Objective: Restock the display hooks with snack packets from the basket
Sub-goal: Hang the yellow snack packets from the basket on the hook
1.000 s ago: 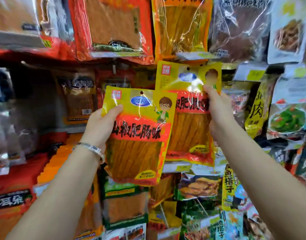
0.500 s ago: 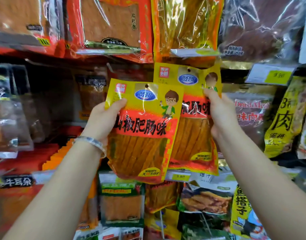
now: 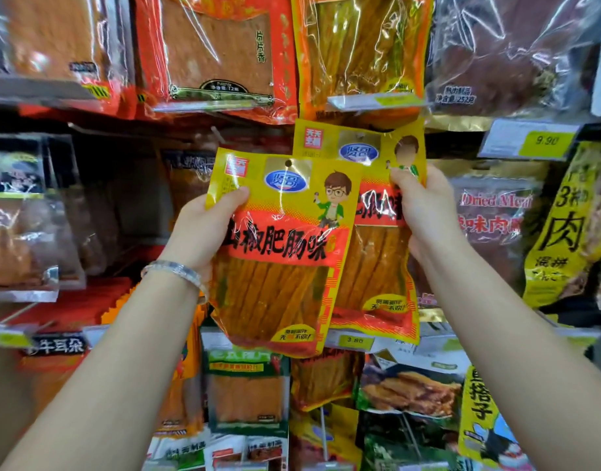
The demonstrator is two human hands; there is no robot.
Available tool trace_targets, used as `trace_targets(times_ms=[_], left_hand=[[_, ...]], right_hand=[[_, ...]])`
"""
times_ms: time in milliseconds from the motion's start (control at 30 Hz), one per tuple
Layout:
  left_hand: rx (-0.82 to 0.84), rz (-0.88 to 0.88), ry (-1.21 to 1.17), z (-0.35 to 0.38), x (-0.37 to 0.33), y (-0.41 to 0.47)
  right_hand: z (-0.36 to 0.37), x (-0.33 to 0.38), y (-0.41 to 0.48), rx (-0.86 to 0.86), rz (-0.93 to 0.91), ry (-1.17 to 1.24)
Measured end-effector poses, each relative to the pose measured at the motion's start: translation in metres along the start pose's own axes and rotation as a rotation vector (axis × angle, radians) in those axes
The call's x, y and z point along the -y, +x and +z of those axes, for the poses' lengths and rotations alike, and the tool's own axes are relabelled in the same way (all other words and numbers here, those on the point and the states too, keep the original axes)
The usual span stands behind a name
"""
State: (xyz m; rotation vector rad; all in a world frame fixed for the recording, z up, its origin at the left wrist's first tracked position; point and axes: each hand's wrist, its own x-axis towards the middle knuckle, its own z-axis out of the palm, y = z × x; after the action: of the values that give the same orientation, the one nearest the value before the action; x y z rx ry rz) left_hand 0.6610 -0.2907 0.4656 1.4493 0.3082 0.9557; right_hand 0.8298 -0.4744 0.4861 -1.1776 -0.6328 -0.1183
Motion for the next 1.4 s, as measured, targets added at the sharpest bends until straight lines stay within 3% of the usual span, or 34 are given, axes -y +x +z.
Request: trace_targets(times_ms=[167,300,500,567,667,733,933,1067,1133,1267,1333,1400], left_hand=[[-0.009,-0.006,-0.018,0.000,-0.003,0.002],[-0.039,-0.036,-0.007,-0.004,0.000,0.006],[-0.027,-0.072,-0.002,-0.003,0.005,0.013],[-0.009,-0.062,-0.005,-0.001,0.005,0.015],[0.023,-0.046,-0.037,0.004,0.003,0.016],[0.050,-0.036,-0.039,0.009,0.002,0.017],[0.168,-0.007,-0.095,0.033,-0.004,0.018],[0.157,-0.002,-0.030,0.048,-0.001,0.020],[0.137,0.093,0.016,0.055,-0.004,0.020],[0.039,0.467,0.154,0.066,-0.018,0.019],[0.091,0.625,0.299,0.071,-0.025,0.018],[0.211,0.672,0.324,0.078,-0.030,0.016]], right_hand=[[0.015,-0.011,0.017,-0.017,-0.018,-0.172],[0.033,-0.024,0.038,-0.007,0.065,-0.278],[0.045,-0.040,0.051,0.153,0.272,-0.549],[0.043,-0.043,0.047,0.118,0.263,-0.573],[0.036,-0.038,0.035,-0.006,0.048,-0.514],[0.034,-0.032,0.017,-0.059,-0.043,-0.345],[0.029,-0.005,-0.018,0.124,0.096,0.175],[0.020,0.001,-0.017,0.094,-0.095,0.018],[0.014,-0.002,-0.015,0.017,-0.190,-0.098],[0.003,-0.001,-0.009,-0.022,-0.326,-0.200],[0.000,0.001,-0.005,-0.044,-0.357,-0.184],[-0.001,0.005,0.000,-0.060,-0.364,-0.190]])
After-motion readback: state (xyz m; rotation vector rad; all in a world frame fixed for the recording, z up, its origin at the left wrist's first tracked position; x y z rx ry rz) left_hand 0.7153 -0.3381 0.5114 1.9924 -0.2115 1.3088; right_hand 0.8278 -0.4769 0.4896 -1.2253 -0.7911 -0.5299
